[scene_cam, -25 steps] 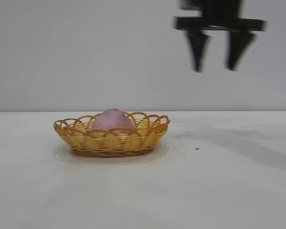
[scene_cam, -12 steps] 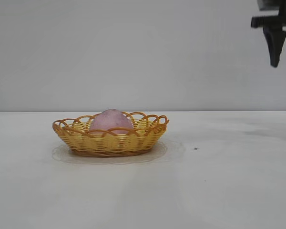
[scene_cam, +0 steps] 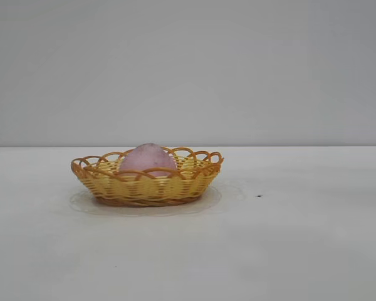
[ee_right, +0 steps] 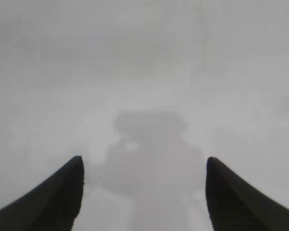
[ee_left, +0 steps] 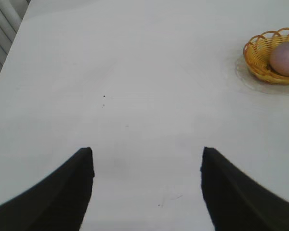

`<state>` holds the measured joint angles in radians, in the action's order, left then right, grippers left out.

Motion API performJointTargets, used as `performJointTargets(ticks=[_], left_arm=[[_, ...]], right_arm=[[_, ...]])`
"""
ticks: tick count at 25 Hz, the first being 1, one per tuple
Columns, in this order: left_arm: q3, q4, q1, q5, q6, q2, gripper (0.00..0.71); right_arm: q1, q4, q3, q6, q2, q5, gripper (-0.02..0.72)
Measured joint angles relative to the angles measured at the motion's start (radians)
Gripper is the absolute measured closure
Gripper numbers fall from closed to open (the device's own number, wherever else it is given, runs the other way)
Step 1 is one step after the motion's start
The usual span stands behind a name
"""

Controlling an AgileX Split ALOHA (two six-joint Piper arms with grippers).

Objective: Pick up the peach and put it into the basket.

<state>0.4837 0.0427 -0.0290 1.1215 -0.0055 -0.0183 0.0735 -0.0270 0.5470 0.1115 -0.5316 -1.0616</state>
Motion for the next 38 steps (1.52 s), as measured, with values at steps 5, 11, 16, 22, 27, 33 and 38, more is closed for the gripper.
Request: performJointTargets(ticks=[5, 11, 16, 22, 27, 33, 38], left_arm=[[0.0, 0.0, 0.0, 0.0, 0.0, 0.0, 0.29], [0.0, -0.002, 0.0, 0.0, 0.0, -0.001, 0.29], [0.0, -0.002, 0.0, 0.0, 0.0, -0.001, 0.29], [0.0, -0.002, 0.0, 0.0, 0.0, -0.001, 0.29], [0.0, -0.002, 0.0, 0.0, 0.0, -0.001, 0.29], [0.0, -0.002, 0.0, 0.0, 0.0, -0.001, 0.29], [0.0, -0.002, 0.0, 0.0, 0.0, -0.001, 0.29]], right_arm=[[0.0, 0.016, -0.05, -0.067, 0.324, -0.052, 0.202], [0.0, 0.036, -0.05, -0.08, 0.547, -0.075, 0.202], [0.0, 0.038, -0.054, -0.074, 0.548, -0.077, 0.202], [0.0, 0.039, -0.058, -0.074, 0.548, -0.077, 0.202], [0.0, 0.04, -0.058, -0.074, 0.548, -0.077, 0.202], [0.0, 0.047, -0.058, -0.071, 0.548, -0.077, 0.202], [0.0, 0.047, -0.058, -0.071, 0.548, -0.077, 0.202]])
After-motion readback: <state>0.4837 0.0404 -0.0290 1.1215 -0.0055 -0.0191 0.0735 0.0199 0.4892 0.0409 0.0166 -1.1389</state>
